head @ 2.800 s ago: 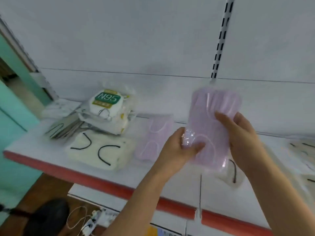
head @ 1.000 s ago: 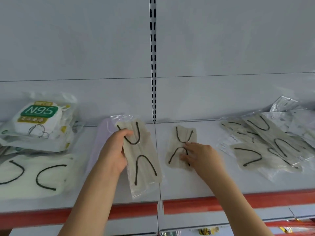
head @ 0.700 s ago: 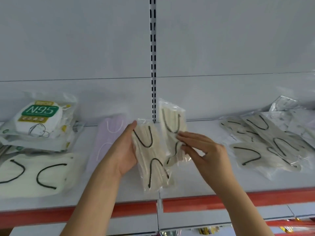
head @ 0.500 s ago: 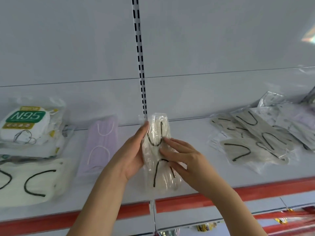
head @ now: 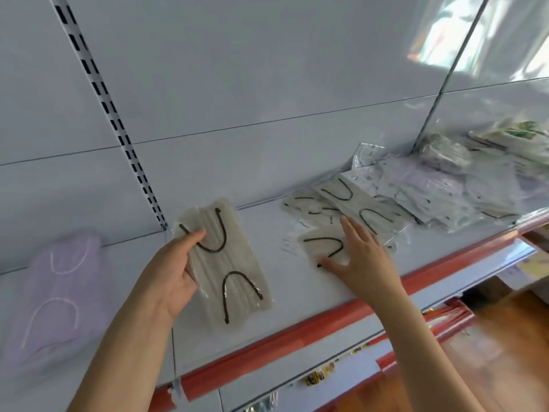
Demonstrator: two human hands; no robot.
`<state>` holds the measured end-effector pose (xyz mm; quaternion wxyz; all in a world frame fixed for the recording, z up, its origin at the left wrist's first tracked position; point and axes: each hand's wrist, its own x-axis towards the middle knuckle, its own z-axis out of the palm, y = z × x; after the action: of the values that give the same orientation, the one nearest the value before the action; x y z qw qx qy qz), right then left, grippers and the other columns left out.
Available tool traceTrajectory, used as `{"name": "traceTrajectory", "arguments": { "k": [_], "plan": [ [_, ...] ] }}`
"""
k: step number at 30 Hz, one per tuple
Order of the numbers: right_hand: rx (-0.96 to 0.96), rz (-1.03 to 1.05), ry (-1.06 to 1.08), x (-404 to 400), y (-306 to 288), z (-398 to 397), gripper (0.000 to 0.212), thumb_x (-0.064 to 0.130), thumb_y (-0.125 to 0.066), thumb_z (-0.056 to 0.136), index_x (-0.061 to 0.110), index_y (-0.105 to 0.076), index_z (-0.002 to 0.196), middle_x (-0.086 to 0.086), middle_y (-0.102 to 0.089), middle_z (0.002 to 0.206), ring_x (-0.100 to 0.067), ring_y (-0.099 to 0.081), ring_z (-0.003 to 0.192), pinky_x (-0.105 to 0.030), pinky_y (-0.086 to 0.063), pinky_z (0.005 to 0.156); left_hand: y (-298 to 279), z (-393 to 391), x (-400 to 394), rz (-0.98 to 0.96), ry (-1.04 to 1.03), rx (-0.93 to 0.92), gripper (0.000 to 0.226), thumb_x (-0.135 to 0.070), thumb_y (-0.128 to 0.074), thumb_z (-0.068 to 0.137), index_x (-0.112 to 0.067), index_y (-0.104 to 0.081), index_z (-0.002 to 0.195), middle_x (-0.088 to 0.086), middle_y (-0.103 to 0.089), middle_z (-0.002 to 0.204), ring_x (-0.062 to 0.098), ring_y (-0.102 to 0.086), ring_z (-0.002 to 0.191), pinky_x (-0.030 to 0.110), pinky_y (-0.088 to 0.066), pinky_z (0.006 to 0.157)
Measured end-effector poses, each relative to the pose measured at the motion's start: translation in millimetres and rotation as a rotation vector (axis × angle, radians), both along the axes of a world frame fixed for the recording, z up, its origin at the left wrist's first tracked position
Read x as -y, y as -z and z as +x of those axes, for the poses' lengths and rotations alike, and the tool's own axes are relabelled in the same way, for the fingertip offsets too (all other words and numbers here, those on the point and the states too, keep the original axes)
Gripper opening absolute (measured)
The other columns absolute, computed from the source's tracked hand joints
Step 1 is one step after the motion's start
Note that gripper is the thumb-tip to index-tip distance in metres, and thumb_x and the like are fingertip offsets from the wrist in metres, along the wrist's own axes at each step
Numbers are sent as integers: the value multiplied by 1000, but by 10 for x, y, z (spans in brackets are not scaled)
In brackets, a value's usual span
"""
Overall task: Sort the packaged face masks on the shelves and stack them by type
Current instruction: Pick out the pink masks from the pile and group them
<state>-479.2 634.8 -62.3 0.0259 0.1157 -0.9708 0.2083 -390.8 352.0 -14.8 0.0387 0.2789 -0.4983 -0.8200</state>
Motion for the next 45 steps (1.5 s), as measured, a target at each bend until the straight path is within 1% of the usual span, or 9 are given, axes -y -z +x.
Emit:
{"name": "traceTrajectory", "arguments": {
  "k": [7, 11, 16, 20, 25, 29, 36, 41, 45],
  "plan": [
    [-173, -285, 24, -58, 57, -95, 17, 37, -70, 89, 27, -75, 103, 8, -71, 106, -16, -64, 107, -28, -46, 80, -20, -242, -330, 47, 39, 55, 29, -22, -54, 103, -8, -67, 125, 12, -76, 113, 24, -72, 104, 41, -56, 85],
    [-300, -685, -228, -25, -199, -30, 28, 30, -72, 88, 28, -74, 116, 19, -67, 122, -1, -55, 122, -28, -45, 103, -27, -288, -488, 67, 118, 106, 36, -28, -52, 104, -6, -67, 128, 17, -74, 116, 27, -74, 100, 43, -58, 86],
    [-176, -304, -814, 192, -287, -4, 35, 26, -60, 93, 42, -65, 125, 22, -45, 148, -8, -23, 149, -50, -17, 122, -89, -371, -782, 50, 315, 49, 68, -56, -36, 103, 3, -68, 113, 19, -76, 104, 23, -76, 92, 34, -62, 79],
    [117, -389, -942, 99, -205, -118, 49, -6, -51, 86, 27, -75, 113, 15, -53, 144, 1, -26, 146, -36, -19, 123, -23, -431, -861, 18, 342, 35, 51, -44, -56, 98, -5, -67, 129, 22, -69, 125, 34, -69, 116, 48, -54, 100],
    [-128, -478, -427, -183, -164, -539, 34, 20, -63, 94, 28, -65, 126, 13, -51, 144, -4, -45, 133, -33, -40, 110, 121, -558, -923, -109, 97, 72, 27, -18, -62, 98, -1, -71, 117, 20, -74, 113, 27, -75, 94, 36, -60, 78],
    [76, -27, -48, -543, -133, -1022, 81, 53, -60, 91, 16, -24, 154, 1, -26, 162, -19, -26, 147, -37, -34, 112, 112, -621, -936, -95, 22, 72, 25, -18, -60, 100, -5, -71, 117, 17, -76, 108, 28, -74, 95, 38, -55, 81],
    [-82, -3, 1, -589, -26, -986, 22, 36, -51, 99, 25, -68, 106, 7, -69, 106, -21, -64, 99, -30, -44, 68, 42, -802, -1015, -103, -61, -10, 19, -14, -55, 102, -8, -71, 109, 10, -79, 92, 21, -75, 80, 35, -55, 71],
    [-112, -424, 62, -396, -423, -527, 42, 30, -56, 98, 26, -40, 59, 6, -43, 50, -10, -38, 49, -24, -26, 48, -10, -874, -1047, -86, -99, -58, 24, -21, -50, 106, -11, -64, 122, 12, -76, 110, 24, -74, 96, 38, -56, 82],
    [-58, -354, -134, 64, -584, -46, 20, 38, -54, 97, 24, -63, 108, 16, -67, 102, -7, -60, 90, -29, -49, 74, -195, -833, -1253, 103, 52, -138, 46, -48, -45, 104, -13, -67, 122, 13, -77, 110, 23, -76, 95, 41, -54, 83]
  ]
}}
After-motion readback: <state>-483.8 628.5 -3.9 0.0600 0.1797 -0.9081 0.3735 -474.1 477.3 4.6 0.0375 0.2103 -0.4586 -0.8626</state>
